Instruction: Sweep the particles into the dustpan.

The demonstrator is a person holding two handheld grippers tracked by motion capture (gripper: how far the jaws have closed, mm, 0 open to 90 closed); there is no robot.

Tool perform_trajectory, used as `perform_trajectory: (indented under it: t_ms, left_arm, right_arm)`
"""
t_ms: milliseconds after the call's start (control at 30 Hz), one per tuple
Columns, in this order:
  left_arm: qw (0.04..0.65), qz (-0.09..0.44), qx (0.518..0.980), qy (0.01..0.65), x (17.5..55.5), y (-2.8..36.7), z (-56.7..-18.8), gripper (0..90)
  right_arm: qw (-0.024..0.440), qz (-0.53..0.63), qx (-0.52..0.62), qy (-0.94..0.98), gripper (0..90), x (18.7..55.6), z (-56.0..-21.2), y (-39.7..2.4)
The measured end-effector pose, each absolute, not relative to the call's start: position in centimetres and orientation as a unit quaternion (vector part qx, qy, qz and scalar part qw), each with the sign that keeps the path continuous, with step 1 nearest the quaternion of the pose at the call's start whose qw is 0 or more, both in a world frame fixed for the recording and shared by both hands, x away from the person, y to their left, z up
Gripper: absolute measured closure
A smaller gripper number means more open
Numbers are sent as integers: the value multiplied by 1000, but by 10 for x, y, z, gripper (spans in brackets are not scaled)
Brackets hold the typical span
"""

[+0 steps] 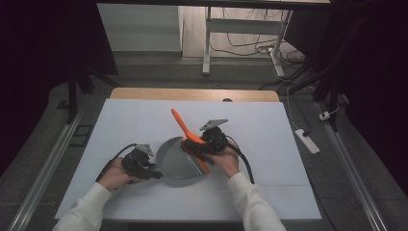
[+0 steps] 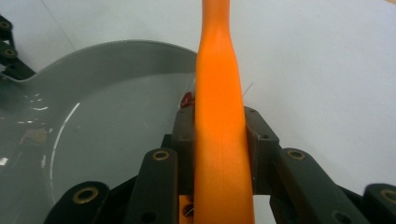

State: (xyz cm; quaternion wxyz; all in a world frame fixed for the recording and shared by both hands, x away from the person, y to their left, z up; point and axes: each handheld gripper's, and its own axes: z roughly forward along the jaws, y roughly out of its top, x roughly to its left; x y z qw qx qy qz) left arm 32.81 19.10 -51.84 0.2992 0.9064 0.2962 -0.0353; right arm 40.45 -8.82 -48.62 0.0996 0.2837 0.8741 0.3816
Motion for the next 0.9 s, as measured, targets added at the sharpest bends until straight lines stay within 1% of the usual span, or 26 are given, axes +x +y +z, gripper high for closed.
perform_trajectory:
  t_ms: [300,400,600,700,900]
  left_arm:
    - [299,-35,906,297,328,191,-519,619]
    - [299,-35,906,296,328,191,-519,619]
    - [299,-34,906,296,328,191,-518,618]
    - [299,-34,906,297,327,191,-518,618]
    - [299,-35,906,297,326,192,-518,619]
  right_arm:
    - [88,401,260,874,700,396,-479,-81]
    - [106,412,269,864,700,398,-472,-89]
    - [118,410,294,856,700,405,-470,-104]
    - [137,397,314,851,700,412,-471,-117]
    - [145,378,348,846,700,422,-479,-129]
